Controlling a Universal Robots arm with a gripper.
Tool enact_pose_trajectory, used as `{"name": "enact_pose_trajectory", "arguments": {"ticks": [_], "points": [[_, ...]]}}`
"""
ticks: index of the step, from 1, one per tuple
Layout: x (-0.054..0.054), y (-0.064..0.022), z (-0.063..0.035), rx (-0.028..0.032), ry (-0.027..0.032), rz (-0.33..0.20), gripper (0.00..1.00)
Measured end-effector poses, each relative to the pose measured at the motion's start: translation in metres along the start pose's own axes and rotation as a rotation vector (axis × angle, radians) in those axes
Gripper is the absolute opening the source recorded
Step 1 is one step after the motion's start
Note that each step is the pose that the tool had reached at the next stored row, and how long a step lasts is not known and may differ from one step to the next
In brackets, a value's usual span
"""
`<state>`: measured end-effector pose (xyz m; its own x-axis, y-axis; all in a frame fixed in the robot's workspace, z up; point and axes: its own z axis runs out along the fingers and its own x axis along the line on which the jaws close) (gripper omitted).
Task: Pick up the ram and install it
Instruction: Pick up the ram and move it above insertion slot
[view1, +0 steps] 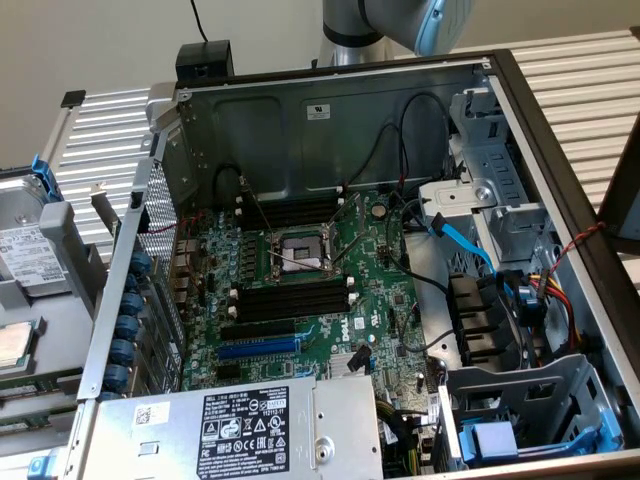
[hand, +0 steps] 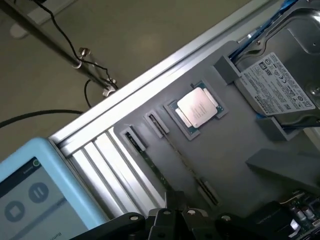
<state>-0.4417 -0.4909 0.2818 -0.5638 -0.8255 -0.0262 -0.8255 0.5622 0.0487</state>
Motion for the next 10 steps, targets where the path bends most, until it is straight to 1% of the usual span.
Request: {"name": "enact_pose_trajectory", "arguments": {"ticks": [10], "points": [[0.0001,-0.0001,0.0027,-0.0048,0.0089,-0.182,0.11]]}}
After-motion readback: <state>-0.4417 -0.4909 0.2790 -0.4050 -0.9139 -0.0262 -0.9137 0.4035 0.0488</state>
